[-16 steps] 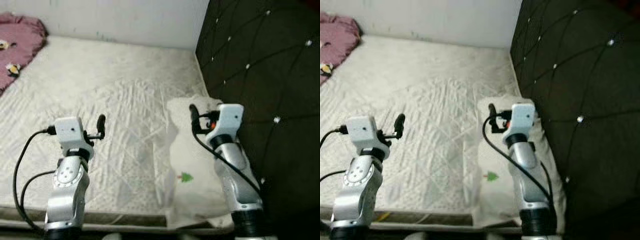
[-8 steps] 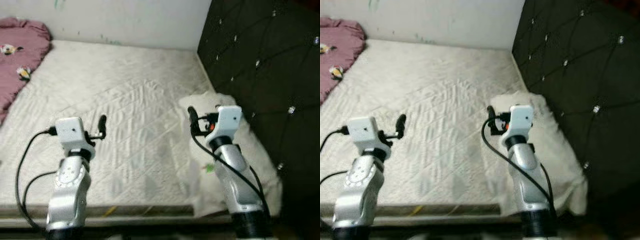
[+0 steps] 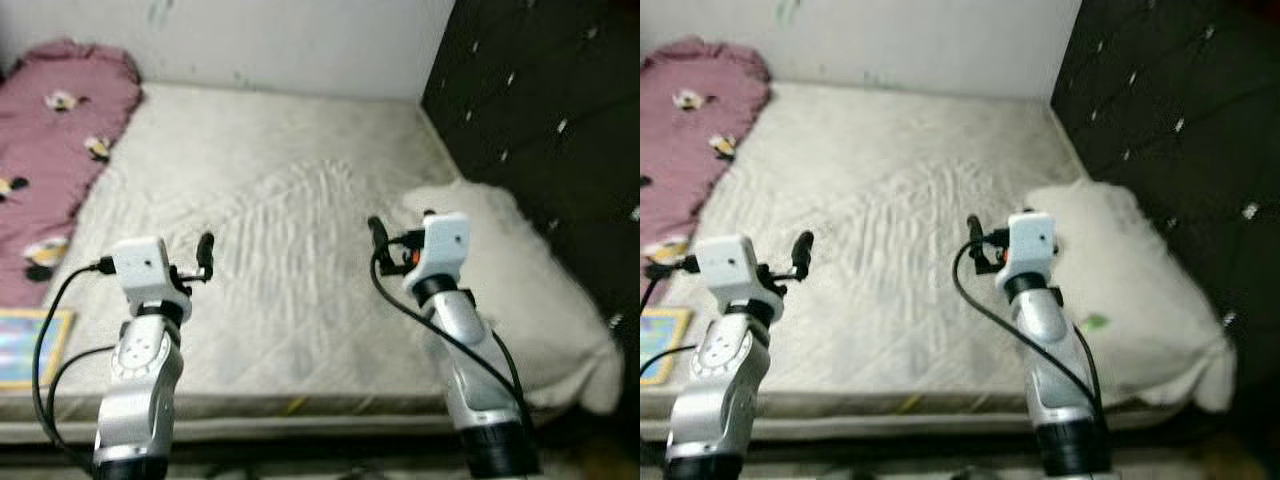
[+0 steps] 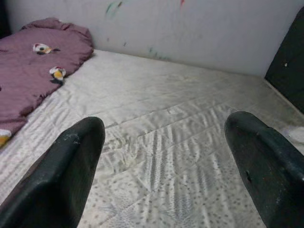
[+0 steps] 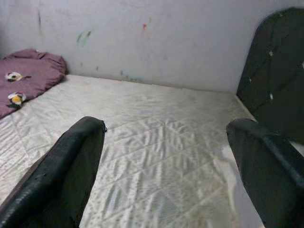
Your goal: Clean up the room
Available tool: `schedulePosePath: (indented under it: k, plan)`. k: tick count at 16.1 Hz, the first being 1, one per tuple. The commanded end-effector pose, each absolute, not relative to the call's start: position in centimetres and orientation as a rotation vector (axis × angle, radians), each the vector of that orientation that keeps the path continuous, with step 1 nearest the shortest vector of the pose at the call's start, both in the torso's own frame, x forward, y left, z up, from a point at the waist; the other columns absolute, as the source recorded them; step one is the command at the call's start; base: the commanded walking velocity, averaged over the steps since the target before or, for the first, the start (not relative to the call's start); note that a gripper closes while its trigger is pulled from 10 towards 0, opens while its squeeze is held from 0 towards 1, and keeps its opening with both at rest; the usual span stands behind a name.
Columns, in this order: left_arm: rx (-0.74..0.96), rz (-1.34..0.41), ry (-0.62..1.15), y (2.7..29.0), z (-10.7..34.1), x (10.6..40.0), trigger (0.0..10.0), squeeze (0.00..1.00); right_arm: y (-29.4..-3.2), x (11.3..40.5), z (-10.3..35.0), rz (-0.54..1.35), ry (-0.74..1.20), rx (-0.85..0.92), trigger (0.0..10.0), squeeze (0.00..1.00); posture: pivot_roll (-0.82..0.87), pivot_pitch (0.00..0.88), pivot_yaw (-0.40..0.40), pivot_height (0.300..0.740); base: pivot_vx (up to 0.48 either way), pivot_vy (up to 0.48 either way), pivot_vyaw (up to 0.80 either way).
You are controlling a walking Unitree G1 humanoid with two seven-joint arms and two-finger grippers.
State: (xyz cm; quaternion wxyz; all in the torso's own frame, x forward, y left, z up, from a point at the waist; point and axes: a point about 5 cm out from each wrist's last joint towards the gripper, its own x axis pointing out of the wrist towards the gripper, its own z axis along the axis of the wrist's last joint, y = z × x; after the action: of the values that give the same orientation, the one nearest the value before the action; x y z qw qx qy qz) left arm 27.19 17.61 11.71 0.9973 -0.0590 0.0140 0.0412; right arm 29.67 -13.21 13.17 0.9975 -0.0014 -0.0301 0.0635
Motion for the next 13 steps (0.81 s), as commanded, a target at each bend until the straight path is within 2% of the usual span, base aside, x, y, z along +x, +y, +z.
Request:
schedulePosePath:
  k: [1,13]
  plan:
    - [-0.109,0.068,0.03,17.31,11.66,27.08,10.0,0.0,-14.02,29.6,13.04,0.087,-0.053,-0.01,10.0,0.0,-0.01,0.0,-0.066,0.74,0.0,0.48,0.0]
    - [-0.122,0.049,0.013,17.14,12.18,27.65,10.0,0.0,-14.45,29.78,12.38,0.09,0.002,0.008,10.0,0.0,-0.02,0.01,-0.063,0.74,0.0,0.48,0.0]
